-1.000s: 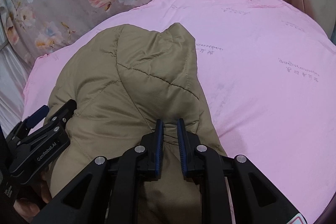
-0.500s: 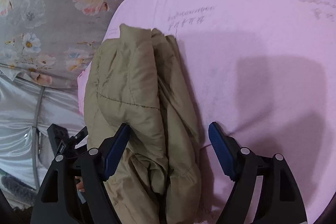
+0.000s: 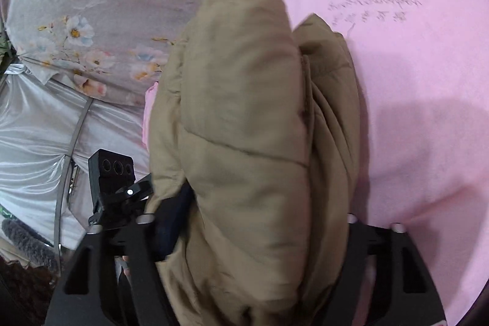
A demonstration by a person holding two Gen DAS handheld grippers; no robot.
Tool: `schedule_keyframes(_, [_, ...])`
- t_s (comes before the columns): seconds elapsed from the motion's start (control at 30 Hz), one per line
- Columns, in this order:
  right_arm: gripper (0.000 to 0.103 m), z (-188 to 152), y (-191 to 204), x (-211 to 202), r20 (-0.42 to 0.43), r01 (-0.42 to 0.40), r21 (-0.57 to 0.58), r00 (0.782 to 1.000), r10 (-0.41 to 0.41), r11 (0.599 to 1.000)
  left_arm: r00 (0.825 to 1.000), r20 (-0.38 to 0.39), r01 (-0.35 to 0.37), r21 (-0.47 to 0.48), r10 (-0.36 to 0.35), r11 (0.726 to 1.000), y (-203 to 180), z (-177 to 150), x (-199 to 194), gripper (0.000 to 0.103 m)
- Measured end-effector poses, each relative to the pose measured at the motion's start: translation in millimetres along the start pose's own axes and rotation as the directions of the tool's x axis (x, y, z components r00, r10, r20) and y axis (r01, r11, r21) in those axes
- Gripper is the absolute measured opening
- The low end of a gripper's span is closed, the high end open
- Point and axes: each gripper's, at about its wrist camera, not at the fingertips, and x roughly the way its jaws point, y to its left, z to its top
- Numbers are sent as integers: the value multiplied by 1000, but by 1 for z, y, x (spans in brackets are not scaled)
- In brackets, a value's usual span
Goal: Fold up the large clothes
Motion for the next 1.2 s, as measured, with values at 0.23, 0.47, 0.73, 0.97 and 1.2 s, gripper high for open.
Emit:
schedule_keyframes(0.23, [30, 12, 80, -5, 101, 52, -166, 994, -35, 985, 989, 148, -51, 193, 22, 980, -28, 18, -64, 70])
schedule_keyframes(0.47, [30, 45, 153, 14, 170, 16, -282, 985, 33, 959, 953, 300, -144, 308, 48, 940, -39, 63, -140, 70])
schedule_keyframes(0.73, [32, 90, 178, 97, 127, 36, -267, 992, -2, 963, 923, 361, -245, 288, 132, 926, 13, 120, -160, 71])
schedule_keyframes(0.97, [34, 105, 152, 179, 56, 128, -229, 991, -119, 965, 922, 305, -308, 209, 237, 928, 90, 153, -116, 71])
schedule_keyframes(1.2, [59, 111, 122, 210, 43, 119, -142, 993, -114, 983, 921, 303, -279, 71, 246, 958, 154, 156, -90, 88])
